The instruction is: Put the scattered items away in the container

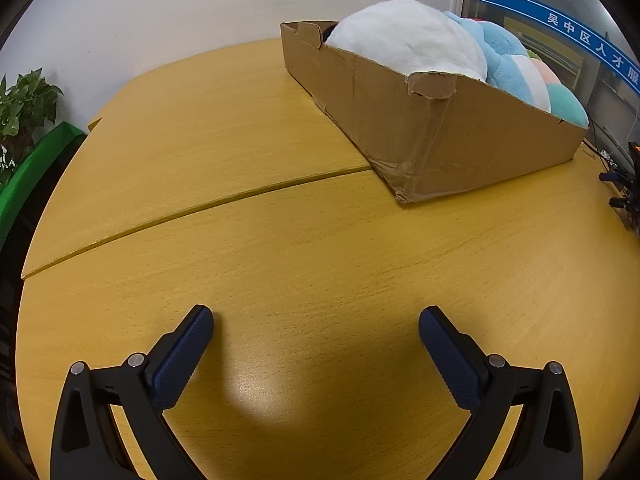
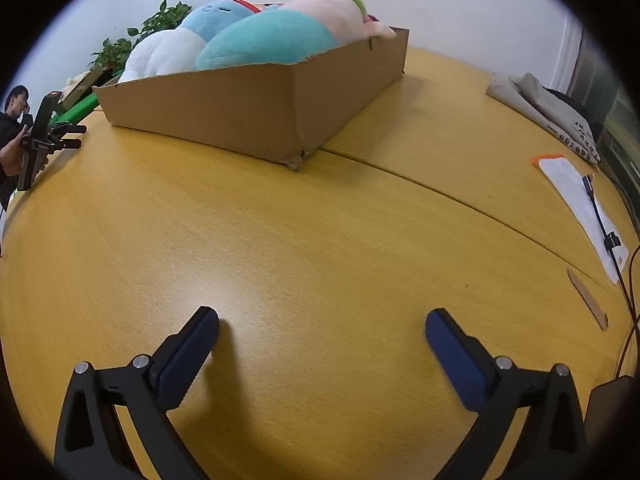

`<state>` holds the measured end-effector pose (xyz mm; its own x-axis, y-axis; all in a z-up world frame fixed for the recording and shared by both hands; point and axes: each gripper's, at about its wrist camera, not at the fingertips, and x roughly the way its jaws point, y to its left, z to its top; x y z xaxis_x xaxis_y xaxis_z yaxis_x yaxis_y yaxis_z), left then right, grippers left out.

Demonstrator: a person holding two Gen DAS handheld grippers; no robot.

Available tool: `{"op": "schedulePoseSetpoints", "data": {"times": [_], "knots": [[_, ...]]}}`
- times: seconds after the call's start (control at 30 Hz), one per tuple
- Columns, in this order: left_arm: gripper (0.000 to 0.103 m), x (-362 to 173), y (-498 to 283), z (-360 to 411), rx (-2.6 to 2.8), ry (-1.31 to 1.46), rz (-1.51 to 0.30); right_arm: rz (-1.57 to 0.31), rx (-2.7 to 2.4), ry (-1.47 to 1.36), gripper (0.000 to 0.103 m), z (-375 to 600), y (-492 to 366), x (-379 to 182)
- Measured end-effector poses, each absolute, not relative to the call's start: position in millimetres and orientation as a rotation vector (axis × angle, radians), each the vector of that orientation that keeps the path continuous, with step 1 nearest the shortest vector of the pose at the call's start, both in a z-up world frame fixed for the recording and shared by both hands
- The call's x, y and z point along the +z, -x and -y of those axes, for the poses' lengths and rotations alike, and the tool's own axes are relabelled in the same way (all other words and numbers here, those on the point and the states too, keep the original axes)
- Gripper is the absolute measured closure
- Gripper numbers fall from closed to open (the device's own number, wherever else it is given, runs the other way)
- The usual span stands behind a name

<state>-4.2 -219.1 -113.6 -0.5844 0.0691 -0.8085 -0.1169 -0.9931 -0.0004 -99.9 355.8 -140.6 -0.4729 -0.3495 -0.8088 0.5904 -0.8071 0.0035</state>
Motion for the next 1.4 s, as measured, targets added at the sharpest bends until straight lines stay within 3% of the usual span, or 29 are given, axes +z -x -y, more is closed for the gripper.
{"op": "schedulePoseSetpoints", "data": {"times": [1.4], "knots": [[0.000, -112.7, -5.6, 225.9, 2.715, 1.377, -0.058, -0.379, -2.273, -1.160, 0.000, -354.5, 100.3, -139.8]]}}
